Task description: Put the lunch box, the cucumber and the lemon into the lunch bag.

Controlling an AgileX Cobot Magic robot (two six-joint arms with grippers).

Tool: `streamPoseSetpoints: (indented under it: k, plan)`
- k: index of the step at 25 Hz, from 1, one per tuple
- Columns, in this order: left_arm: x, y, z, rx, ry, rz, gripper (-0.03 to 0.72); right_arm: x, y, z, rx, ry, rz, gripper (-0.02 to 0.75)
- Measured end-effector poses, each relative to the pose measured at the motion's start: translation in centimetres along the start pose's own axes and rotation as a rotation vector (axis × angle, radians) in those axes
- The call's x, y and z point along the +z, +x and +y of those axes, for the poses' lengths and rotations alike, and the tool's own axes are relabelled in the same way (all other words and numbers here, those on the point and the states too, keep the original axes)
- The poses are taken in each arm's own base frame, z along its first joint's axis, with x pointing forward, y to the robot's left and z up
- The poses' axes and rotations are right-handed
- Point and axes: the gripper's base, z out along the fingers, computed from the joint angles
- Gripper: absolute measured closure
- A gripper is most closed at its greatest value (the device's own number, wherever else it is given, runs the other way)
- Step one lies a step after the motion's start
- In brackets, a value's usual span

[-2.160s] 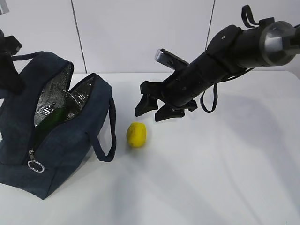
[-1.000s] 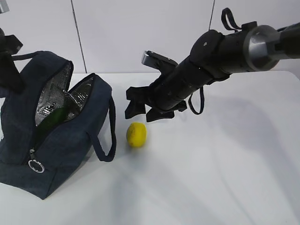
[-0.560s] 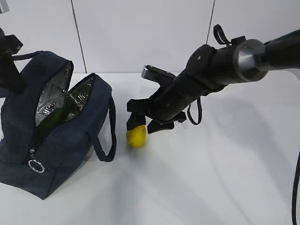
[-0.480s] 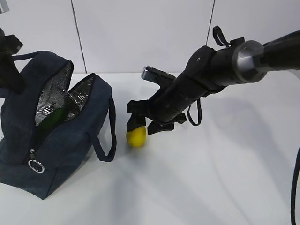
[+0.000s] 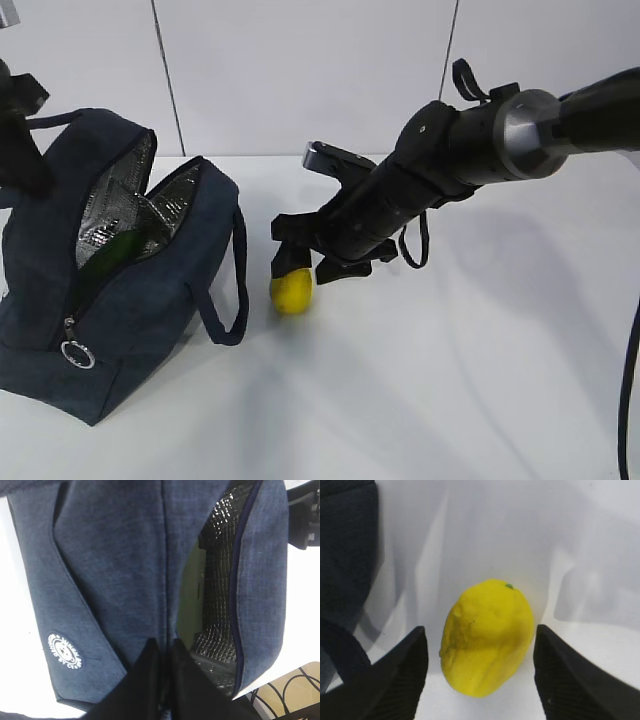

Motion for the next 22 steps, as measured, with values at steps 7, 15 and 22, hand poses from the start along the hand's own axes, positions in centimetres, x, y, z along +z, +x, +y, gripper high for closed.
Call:
streamPoseSetpoints:
  k: [7,15,22]
  plan:
    - [0.0,-0.02,-0.01,-0.001,0.001,-0.002,0.687,0.17,0.06,-0.1,0.0,0.001,0.003,0.256]
    - [0.0,-0.02,-0.01,-0.001,0.001,-0.002,0.687,0.2,0.02,-0.13,-0.002,0.002,-0.002,0.256]
    - [0.0,-0.02,-0.03,-0.001,0.003,-0.002,0.687,0.2,-0.05,-0.15,-0.006,0.005,-0.009,0.256]
